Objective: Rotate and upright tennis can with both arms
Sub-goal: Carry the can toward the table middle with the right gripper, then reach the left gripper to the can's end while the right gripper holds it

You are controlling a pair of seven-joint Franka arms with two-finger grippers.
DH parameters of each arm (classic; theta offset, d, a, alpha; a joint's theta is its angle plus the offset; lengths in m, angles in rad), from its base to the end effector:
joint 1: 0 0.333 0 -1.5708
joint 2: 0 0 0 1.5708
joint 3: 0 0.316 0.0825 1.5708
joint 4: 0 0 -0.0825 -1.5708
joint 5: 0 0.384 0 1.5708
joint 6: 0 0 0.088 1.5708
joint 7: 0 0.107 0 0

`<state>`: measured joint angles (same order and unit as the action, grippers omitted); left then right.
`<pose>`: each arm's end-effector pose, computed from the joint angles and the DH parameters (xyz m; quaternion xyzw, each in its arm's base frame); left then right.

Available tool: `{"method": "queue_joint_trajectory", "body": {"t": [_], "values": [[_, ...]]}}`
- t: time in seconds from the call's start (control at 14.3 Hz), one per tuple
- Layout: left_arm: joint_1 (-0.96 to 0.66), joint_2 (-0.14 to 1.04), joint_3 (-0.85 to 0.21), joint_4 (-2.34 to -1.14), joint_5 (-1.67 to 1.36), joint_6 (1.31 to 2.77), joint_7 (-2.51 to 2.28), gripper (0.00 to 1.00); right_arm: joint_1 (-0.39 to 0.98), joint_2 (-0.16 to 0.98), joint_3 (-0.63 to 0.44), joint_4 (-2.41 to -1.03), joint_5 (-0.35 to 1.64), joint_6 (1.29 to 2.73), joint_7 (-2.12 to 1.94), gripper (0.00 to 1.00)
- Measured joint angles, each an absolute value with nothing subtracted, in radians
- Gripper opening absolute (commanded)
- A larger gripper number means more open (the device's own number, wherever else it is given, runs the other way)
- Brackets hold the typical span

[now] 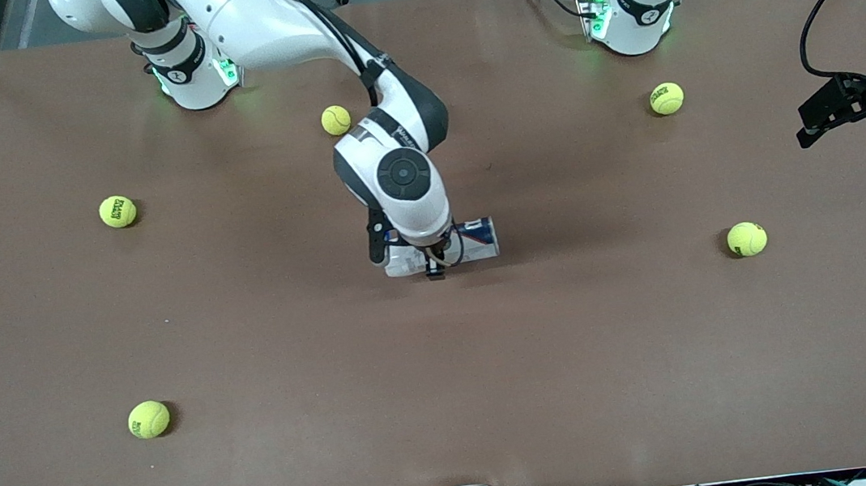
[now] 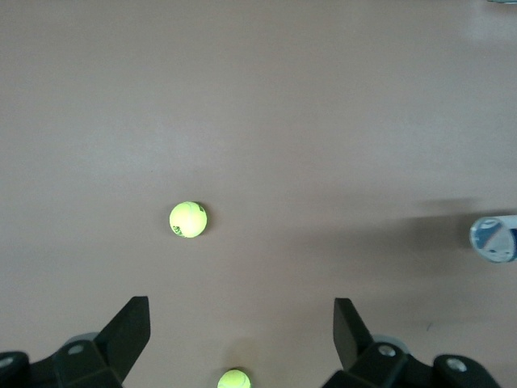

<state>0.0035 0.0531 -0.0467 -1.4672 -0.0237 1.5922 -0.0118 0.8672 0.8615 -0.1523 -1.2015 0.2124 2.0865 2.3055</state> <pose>0.5733 -0.0265 0.6456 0.9991 -0.0158 0.0356 0.0141 0.5466 0.5314 0.2671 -0.6824 0.7299 0.0349 0.0187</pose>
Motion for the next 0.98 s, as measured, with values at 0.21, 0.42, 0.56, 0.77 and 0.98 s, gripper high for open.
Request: {"method": "queue_joint_trajectory", "body": {"t": [0.21, 0.42, 0.56, 0.77, 0.98], "values": [[0.004, 0.053, -0.046, -1.467, -0.024, 1.546, -0.012, 1.00, 0.892, 0.940, -0.157, -1.121, 0.211, 2.088, 2.331, 0.69], [0.005, 0.051, -0.045, -1.467, -0.024, 1.536, -0.012, 1.00, 0.917, 0.972, -0.162, -1.085, 0.207, 2.091, 2.347, 0.69], [0.018, 0.051, -0.044, -1.468, -0.026, 1.534, -0.012, 1.00, 0.931, 0.982, -0.165, -1.081, 0.193, 2.107, 2.359, 0.69], [0.050, 0.058, -0.042, -1.470, -0.056, 1.534, -0.012, 1.00, 0.949, 1.014, -0.168, -1.080, 0.159, 2.149, 2.390, 0.72], [0.054, 0.074, -0.042, -1.471, -0.058, 1.535, -0.013, 1.00, 0.961, 1.042, -0.171, -1.077, 0.141, 2.176, 2.409, 0.81]]}}
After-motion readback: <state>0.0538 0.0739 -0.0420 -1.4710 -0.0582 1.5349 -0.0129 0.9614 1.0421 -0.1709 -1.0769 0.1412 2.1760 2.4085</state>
